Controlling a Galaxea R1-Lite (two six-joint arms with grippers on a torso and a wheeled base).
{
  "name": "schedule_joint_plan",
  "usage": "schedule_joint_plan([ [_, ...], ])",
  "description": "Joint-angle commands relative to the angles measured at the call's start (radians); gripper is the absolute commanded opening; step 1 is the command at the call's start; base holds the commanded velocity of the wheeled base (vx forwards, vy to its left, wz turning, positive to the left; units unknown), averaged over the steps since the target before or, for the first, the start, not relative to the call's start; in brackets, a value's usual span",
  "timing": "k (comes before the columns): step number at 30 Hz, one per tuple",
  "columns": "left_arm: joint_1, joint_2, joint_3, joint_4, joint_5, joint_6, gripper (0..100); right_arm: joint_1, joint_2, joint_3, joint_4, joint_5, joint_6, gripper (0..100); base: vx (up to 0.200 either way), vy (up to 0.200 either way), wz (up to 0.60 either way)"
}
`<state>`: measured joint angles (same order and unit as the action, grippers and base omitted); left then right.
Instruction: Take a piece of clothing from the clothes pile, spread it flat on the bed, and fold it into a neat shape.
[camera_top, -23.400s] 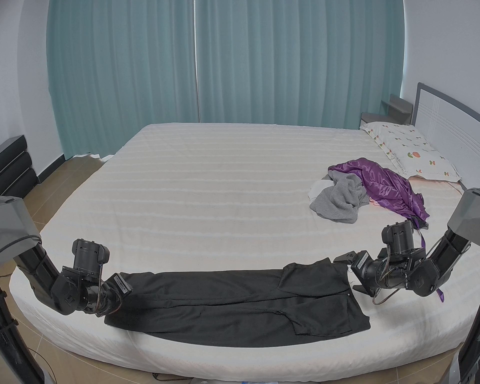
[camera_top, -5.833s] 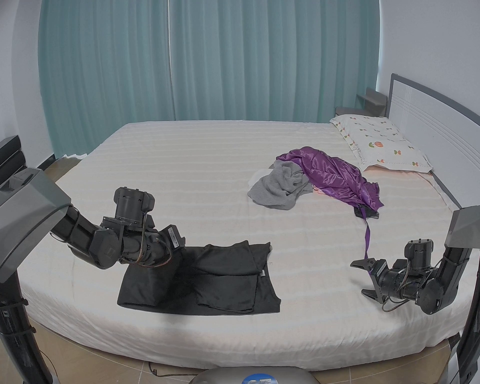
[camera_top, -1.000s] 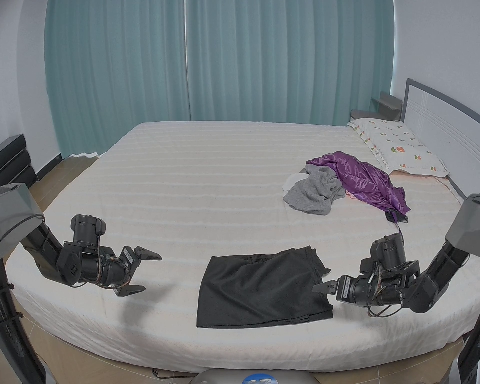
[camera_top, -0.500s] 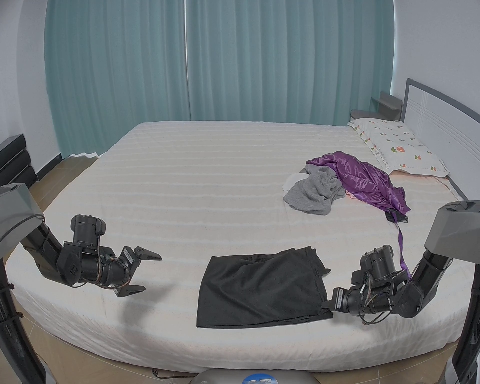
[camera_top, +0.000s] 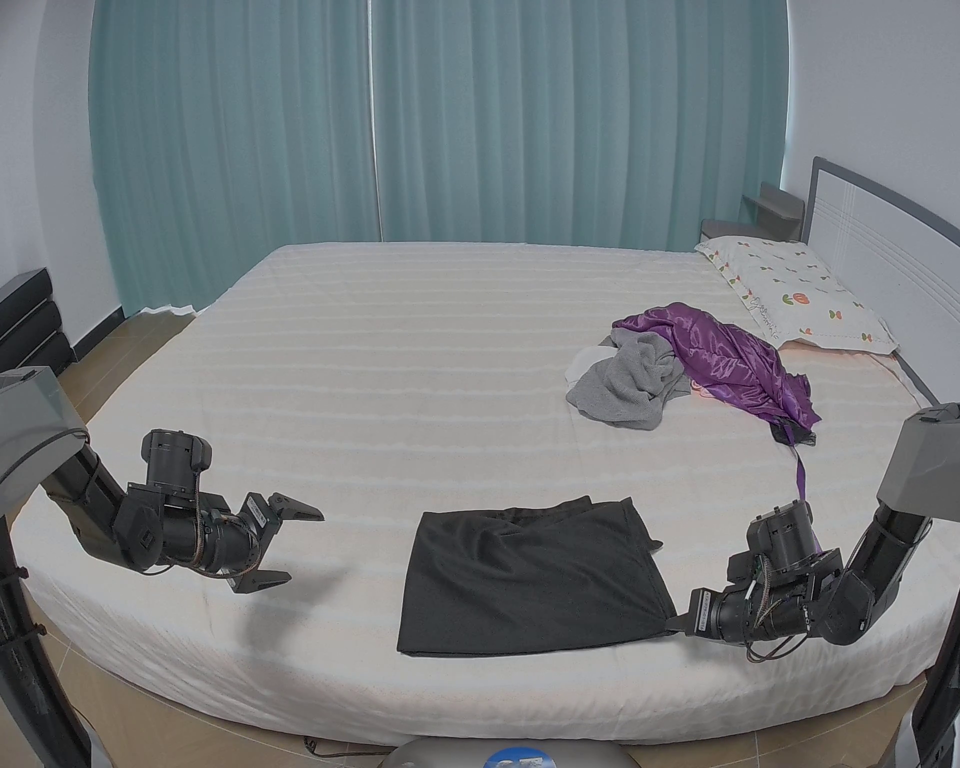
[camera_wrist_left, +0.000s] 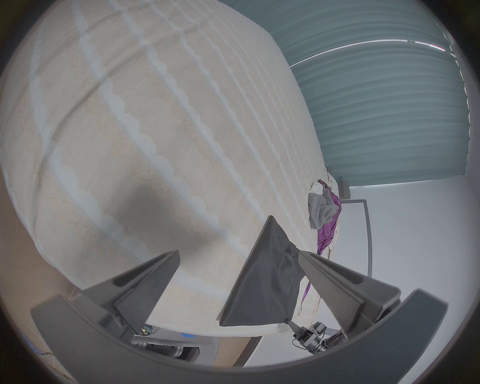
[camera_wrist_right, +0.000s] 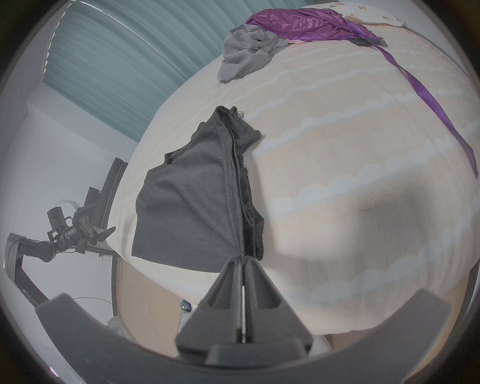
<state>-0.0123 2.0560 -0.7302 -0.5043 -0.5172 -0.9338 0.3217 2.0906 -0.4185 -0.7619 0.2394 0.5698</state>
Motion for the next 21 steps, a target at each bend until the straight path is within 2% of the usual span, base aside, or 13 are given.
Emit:
schedule_joint_plan([
  [1, 0.000, 0.001, 0.000, 0.000, 0.000, 0.000, 100, -0.003, -0.011, 0.014, 0.001, 0.003, -0.001, 100, 0.000, 0.000, 0.00],
  [5, 0.000, 0.001, 0.000, 0.000, 0.000, 0.000, 100, -0.015, -0.032, -0.009, -0.013, 0.008, 0.009, 100, 0.000, 0.000, 0.00],
  [9, -0.005, 0.001, 0.000, 0.000, 0.000, 0.000, 100, -0.033, -0.007, -0.112, -0.013, 0.035, 0.022, 100, 0.000, 0.000, 0.00],
  [16, -0.005, 0.001, 0.000, 0.000, 0.000, -0.002, 100, -0.036, 0.101, -0.295, 0.009, 0.024, 0.102, 100, 0.000, 0.000, 0.00],
  [21, -0.005, 0.001, 0.000, 0.000, 0.000, -0.002, 100, -0.032, 0.169, -0.460, 0.076, 0.018, 0.182, 100, 0.000, 0.000, 0.00],
])
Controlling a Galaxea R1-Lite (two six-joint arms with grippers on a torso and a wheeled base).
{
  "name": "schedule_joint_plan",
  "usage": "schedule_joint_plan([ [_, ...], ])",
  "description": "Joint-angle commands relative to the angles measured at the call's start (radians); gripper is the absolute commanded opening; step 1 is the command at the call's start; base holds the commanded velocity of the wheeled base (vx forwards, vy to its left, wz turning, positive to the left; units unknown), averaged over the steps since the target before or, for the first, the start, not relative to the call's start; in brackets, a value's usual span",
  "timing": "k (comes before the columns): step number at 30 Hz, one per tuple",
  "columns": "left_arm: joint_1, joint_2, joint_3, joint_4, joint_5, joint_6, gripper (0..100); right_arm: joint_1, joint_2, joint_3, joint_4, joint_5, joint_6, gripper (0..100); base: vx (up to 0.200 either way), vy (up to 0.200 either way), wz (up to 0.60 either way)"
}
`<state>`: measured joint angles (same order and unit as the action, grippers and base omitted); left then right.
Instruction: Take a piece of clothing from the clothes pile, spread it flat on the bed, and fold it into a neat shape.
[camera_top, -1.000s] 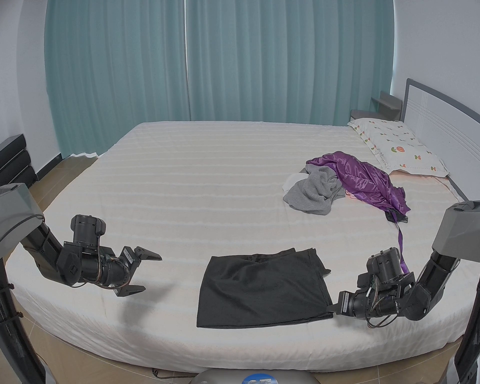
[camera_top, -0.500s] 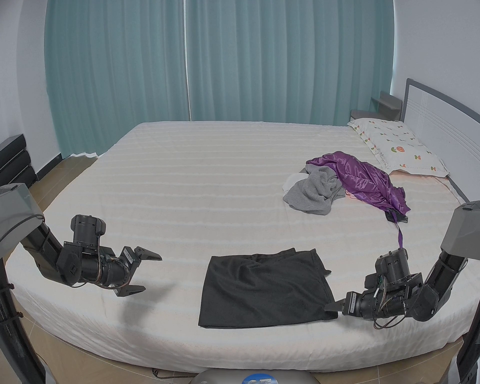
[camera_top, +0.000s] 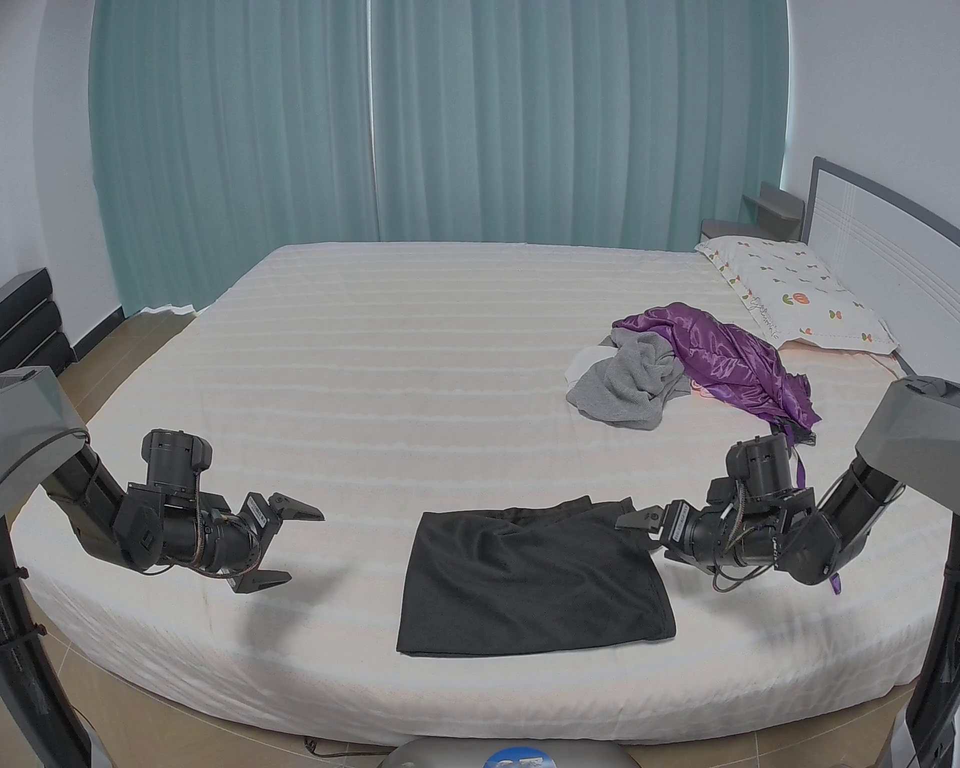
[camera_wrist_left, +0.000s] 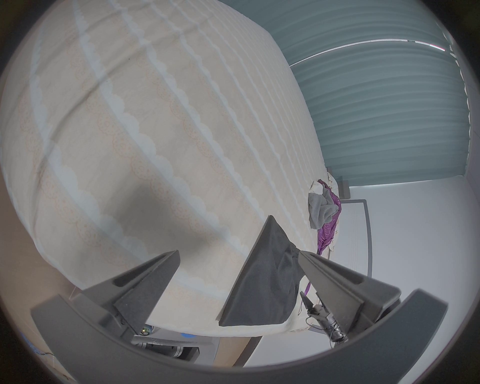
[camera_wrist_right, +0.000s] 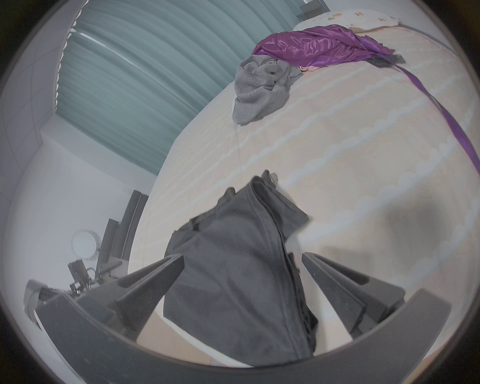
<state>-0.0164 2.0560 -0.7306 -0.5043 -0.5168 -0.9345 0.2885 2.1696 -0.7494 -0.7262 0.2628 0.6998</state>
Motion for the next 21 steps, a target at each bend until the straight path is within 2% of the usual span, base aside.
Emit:
schedule_joint_plan([
  [1, -0.002, 0.001, 0.000, 0.000, 0.000, -0.001, 100, -0.002, 0.099, -0.162, 0.054, -0.005, 0.061, 100, 0.000, 0.000, 0.00],
  [8, -0.002, 0.001, 0.000, 0.000, 0.000, -0.001, 100, 0.001, 0.188, -0.343, 0.145, -0.060, 0.110, 100, 0.000, 0.000, 0.00],
  [17, -0.002, 0.001, 0.002, 0.000, 0.001, 0.000, 100, -0.006, 0.254, -0.433, 0.162, -0.076, 0.113, 100, 0.000, 0.000, 0.00],
  [18, -0.002, 0.001, 0.002, 0.000, 0.006, 0.000, 100, -0.008, 0.268, -0.458, 0.172, -0.096, 0.115, 0, 0.000, 0.000, 0.00],
  [21, -0.010, 0.001, 0.002, 0.000, 0.021, 0.000, 100, -0.009, 0.297, -0.496, 0.182, -0.154, 0.110, 0, 0.000, 0.000, 0.00],
])
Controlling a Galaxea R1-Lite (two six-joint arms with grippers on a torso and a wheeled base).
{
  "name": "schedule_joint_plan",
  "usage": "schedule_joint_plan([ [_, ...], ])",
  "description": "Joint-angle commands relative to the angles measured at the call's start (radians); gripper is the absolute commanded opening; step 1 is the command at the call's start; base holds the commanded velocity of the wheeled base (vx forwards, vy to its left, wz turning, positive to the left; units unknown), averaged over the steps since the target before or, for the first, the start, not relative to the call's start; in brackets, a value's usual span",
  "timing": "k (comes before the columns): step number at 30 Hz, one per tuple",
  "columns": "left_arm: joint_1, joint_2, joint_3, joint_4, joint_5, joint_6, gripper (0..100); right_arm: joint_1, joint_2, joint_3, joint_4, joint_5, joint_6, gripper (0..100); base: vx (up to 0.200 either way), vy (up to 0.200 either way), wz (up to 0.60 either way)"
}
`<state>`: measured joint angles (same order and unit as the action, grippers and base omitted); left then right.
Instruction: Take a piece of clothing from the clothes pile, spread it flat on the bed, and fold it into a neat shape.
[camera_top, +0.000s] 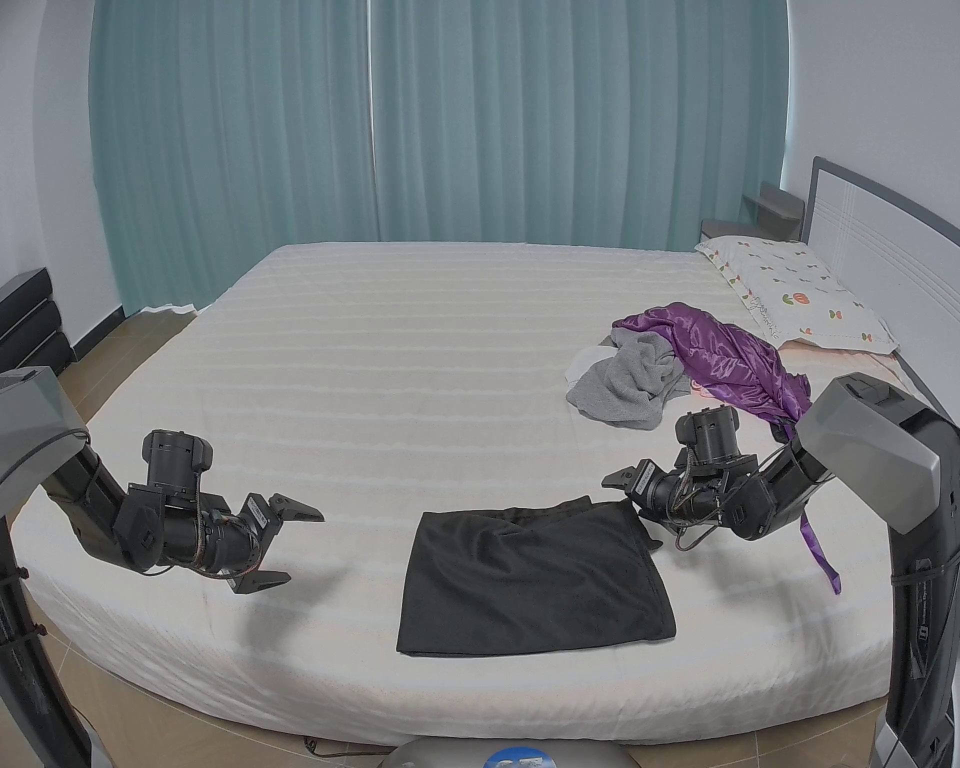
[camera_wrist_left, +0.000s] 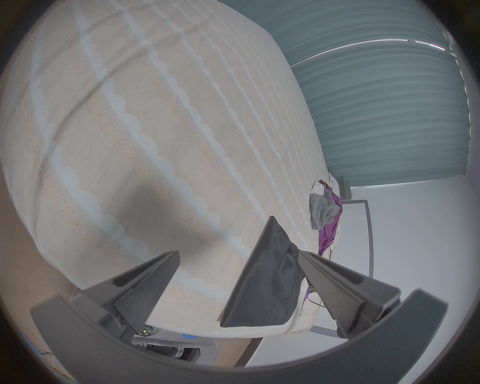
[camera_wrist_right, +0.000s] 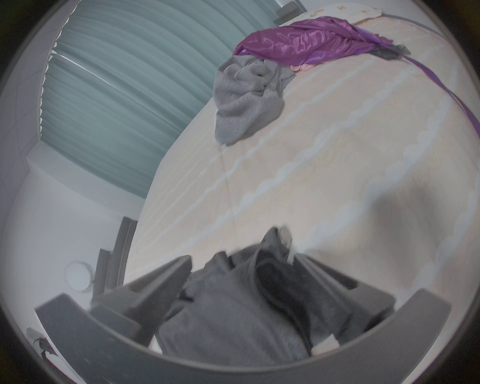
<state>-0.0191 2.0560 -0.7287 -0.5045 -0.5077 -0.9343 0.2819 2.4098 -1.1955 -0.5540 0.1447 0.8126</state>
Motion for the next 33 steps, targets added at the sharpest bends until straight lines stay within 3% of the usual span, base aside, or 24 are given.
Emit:
schedule_joint_plan([
  [1, -0.010, 0.003, 0.000, 0.000, 0.018, 0.000, 100, -0.003, 0.061, -0.056, 0.009, -0.050, -0.004, 0, 0.000, 0.000, 0.00],
  [10, -0.070, 0.043, -0.034, 0.000, 0.115, -0.001, 100, -0.024, 0.052, -0.058, 0.005, -0.060, 0.000, 0, 0.000, 0.000, 0.00],
  [14, -0.130, 0.069, -0.072, 0.001, 0.199, -0.009, 100, -0.050, 0.028, -0.044, 0.000, -0.056, 0.005, 0, 0.000, 0.000, 0.00],
  [19, -0.154, 0.081, -0.101, 0.001, 0.210, -0.008, 100, -0.063, 0.015, -0.042, 0.003, -0.051, 0.005, 0, 0.000, 0.000, 0.00],
  [28, -0.202, 0.158, -0.261, 0.011, 0.270, -0.006, 100, -0.075, 0.003, -0.041, 0.006, -0.051, 0.005, 0, 0.000, 0.000, 0.00],
  [33, -0.292, 0.247, -0.360, 0.011, 0.333, -0.003, 100, -0.067, 0.003, -0.021, -0.004, -0.051, 0.007, 0, 0.000, 0.000, 0.00],
])
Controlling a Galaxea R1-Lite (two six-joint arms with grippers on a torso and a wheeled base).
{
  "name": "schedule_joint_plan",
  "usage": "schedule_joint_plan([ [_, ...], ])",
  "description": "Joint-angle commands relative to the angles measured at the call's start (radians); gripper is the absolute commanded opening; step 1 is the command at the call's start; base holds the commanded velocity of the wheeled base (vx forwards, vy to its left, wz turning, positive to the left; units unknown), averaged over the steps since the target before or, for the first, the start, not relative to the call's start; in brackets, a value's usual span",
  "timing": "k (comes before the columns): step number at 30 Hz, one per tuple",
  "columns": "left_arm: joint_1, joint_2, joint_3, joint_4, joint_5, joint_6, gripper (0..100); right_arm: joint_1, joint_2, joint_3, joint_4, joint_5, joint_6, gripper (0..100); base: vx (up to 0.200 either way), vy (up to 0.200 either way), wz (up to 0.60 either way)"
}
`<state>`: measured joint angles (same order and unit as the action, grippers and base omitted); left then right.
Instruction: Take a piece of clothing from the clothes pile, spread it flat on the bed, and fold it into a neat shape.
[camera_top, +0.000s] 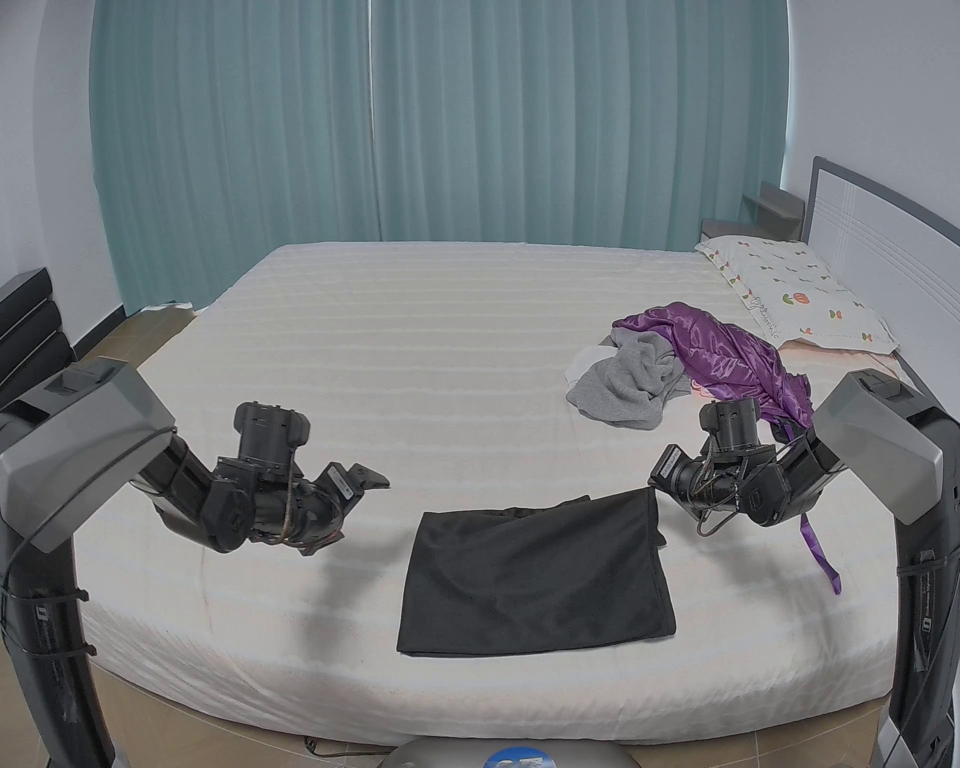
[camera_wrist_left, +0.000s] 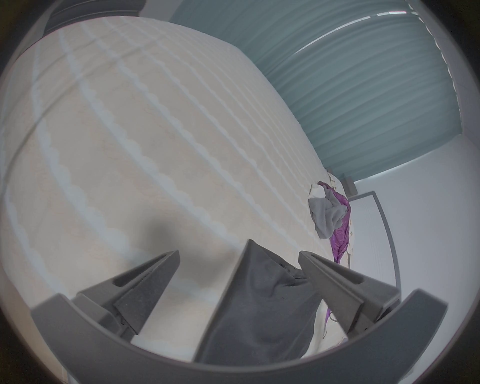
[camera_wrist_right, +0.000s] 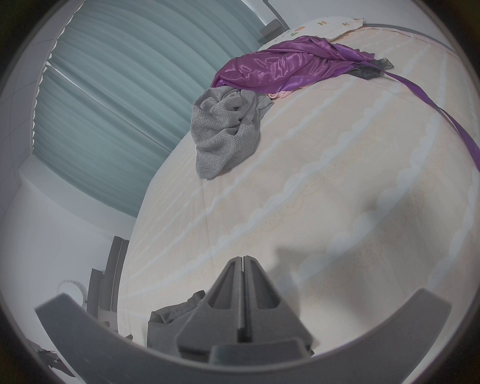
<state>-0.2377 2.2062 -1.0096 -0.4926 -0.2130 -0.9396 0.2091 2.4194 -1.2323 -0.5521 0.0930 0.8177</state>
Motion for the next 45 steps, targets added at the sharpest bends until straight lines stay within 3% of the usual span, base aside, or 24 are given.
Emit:
schedule_joint_plan([
  [1, -0.091, 0.115, -0.103, -0.001, 0.053, 0.002, 100, 0.006, -0.006, 0.017, -0.006, 0.001, 0.000, 0, 0.000, 0.000, 0.00],
  [10, -0.160, 0.264, -0.257, 0.014, 0.182, 0.054, 100, 0.004, -0.005, 0.024, -0.006, 0.001, 0.003, 0, 0.000, 0.000, 0.00],
  [16, -0.161, 0.283, -0.311, 0.071, 0.192, 0.064, 100, 0.006, 0.003, 0.022, -0.008, 0.002, 0.003, 0, 0.000, 0.000, 0.00],
  [17, -0.164, 0.285, -0.314, 0.077, 0.193, 0.064, 0, 0.007, 0.003, 0.022, -0.008, 0.002, 0.003, 0, 0.000, 0.000, 0.00],
  [24, -0.160, 0.280, -0.323, 0.072, 0.208, 0.041, 0, 0.007, 0.004, 0.019, -0.008, 0.002, 0.003, 0, 0.000, 0.000, 0.00],
  [27, -0.152, 0.280, -0.356, 0.071, 0.277, -0.015, 0, 0.006, 0.006, 0.008, -0.009, 0.002, 0.001, 0, 0.000, 0.000, 0.00],
  [45, -0.144, 0.273, -0.342, 0.083, 0.282, -0.044, 0, 0.007, 0.061, -0.018, -0.061, 0.004, -0.003, 0, 0.000, 0.000, 0.00],
])
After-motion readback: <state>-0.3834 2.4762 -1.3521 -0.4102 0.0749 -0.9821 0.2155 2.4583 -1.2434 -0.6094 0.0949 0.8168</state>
